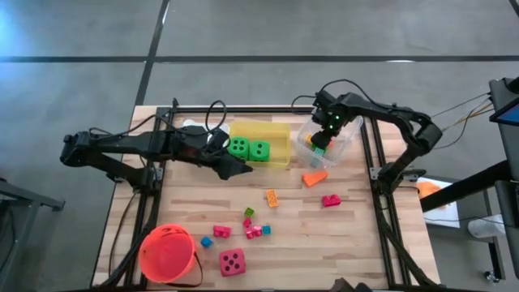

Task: Pick & Place Toys
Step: Put the yellow game piece into the transparent bin

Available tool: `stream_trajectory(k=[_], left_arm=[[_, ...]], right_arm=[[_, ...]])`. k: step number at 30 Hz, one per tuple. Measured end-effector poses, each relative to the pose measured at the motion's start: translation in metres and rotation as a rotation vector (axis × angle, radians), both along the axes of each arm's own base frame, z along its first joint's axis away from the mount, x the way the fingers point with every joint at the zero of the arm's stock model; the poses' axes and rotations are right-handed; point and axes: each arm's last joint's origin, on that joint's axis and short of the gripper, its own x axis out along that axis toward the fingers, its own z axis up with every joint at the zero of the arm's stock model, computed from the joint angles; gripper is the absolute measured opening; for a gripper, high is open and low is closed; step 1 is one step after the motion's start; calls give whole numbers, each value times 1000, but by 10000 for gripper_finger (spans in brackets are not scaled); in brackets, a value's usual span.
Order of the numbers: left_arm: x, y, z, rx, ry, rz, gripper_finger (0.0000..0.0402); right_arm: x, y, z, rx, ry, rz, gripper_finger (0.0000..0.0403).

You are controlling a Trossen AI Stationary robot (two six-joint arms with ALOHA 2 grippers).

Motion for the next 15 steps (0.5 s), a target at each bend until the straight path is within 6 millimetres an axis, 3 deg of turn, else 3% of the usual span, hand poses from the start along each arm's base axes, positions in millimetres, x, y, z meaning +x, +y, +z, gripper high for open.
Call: stream_trajectory(k=[8,15], left_arm=[[0,0,-1,5,6,1,341],[0,0,-1,23,4,-6,341]], right_arm=[[-7,16,-23,-4,-15,-30,135],[-6,21,-25,-12,-23,-34,135]])
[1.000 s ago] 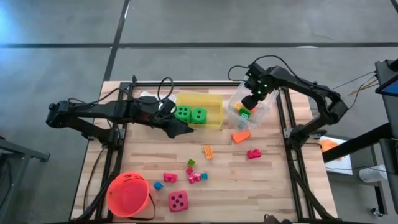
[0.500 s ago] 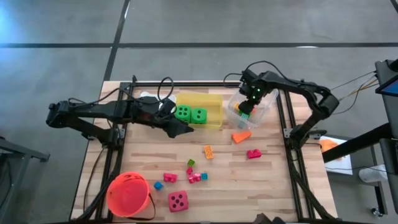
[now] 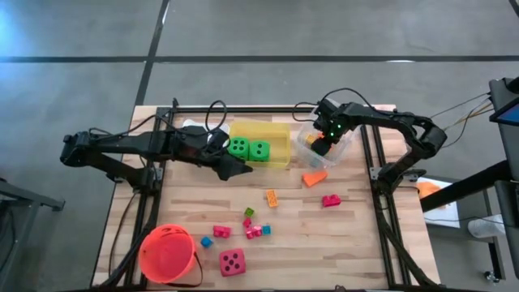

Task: Pick & Place Toys
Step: Put the yellow game piece into the transparent bin

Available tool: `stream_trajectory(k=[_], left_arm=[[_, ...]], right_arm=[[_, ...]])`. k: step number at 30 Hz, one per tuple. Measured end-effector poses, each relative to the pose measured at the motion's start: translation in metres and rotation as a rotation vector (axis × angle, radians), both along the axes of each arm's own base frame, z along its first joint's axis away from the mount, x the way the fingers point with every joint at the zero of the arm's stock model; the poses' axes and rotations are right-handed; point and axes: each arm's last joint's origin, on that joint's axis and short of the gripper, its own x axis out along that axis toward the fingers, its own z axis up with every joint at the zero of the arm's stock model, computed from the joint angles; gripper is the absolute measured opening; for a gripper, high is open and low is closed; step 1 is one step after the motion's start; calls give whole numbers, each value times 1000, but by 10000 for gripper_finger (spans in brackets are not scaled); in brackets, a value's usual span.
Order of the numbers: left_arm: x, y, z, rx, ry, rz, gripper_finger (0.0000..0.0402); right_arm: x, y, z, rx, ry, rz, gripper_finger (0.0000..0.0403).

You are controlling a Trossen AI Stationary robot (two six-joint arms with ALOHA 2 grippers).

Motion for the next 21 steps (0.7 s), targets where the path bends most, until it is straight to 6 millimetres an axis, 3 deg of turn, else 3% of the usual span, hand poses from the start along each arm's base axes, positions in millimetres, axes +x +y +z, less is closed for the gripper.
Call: stream_trajectory(k=[14,16,21], left_arm=[[0,0,0,3,5,-2,341],[0,0,0,3,5,-2,341],[0,0,0,3,5,-2,341]], right_arm=[[2,-2,3,-9,-13,4,136],[2,-2,3,-6,-15,4,160],[2,-1,2,8,-9,-29,266]])
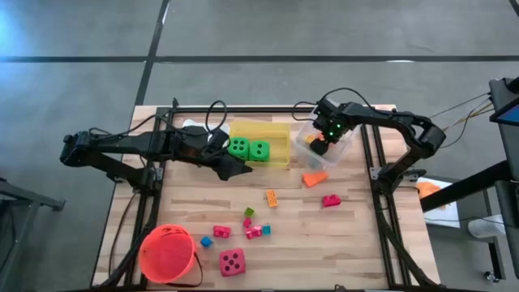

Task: Pick & Place Toys
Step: Put the yellow game piece into the transparent bin, then put the red dice into the yellow bin

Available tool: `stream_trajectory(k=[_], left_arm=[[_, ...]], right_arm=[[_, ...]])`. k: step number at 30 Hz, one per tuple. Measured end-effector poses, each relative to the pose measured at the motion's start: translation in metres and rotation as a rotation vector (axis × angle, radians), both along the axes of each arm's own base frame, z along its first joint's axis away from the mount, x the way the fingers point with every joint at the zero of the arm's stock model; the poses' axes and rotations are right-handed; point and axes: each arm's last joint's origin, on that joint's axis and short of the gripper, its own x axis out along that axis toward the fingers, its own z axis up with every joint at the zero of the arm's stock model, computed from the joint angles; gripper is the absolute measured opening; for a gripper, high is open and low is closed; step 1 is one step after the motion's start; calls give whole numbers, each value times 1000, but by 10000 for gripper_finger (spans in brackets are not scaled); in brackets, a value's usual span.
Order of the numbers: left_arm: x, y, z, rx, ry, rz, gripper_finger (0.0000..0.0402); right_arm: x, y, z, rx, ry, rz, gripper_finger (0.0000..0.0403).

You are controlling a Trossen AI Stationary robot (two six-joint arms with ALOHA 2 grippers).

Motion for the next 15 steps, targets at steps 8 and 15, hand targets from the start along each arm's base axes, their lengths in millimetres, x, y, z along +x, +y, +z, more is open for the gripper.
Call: stream_trajectory(k=[8,15], left_arm=[[-1,0,-2,3,21,-1,341],[-4,0,-8,-2,98,-13,341]], right_arm=[[1,0,9,18,-12,-19,356],[-1,2,39,-23,-59,-19,363]])
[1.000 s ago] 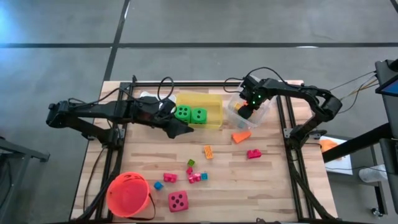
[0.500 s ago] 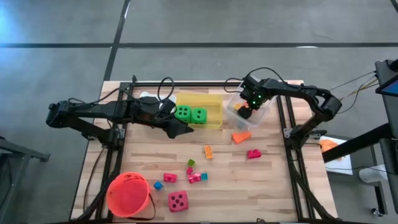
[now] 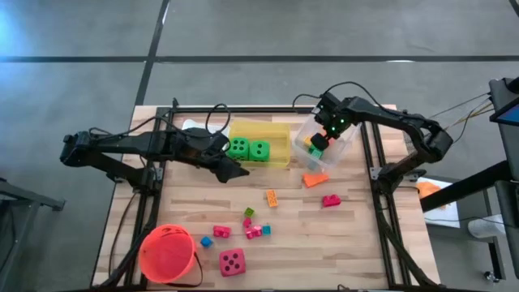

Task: Pick & Place Toys
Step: Put the red dice into the yellow bin

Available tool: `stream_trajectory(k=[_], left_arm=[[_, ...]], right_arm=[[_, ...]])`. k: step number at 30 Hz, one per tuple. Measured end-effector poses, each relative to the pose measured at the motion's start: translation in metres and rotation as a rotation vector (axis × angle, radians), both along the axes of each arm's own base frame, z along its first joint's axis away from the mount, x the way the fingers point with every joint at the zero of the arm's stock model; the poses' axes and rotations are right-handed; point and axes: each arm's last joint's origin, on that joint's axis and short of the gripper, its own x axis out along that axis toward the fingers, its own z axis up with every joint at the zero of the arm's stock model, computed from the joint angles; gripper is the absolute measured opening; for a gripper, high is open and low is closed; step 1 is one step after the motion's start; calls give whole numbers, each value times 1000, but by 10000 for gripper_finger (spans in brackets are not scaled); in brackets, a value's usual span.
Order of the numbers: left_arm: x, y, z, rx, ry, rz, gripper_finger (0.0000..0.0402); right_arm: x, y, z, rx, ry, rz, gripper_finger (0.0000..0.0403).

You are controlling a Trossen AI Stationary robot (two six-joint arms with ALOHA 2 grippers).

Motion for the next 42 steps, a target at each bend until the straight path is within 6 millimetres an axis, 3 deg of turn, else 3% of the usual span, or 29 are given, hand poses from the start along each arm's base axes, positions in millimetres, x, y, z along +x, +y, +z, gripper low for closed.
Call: stream_trajectory(k=[6,11,16,22,30,38,42], left_arm=[[-6,-14,-13,13,136,-132,341],[-13,-48,-23,124,217,-343,341],[-15,-82,-33,195,255,-447,341],[-10,-108,-49,122,329,-459,341],[7,-124,-83,74,476,-419,341],[27,-142,-138,-26,683,-642,341],[31,-146,-150,-38,702,-694,341]], right_arm=[[-6,11,31,-43,-66,-34,363],[-7,35,57,-73,-161,-56,363],[-7,64,73,-94,-237,-71,363],[-5,89,79,-115,-254,-93,363],[6,118,78,-107,-252,6,364],[7,154,84,-77,-300,90,364],[2,176,92,-94,-356,95,364]])
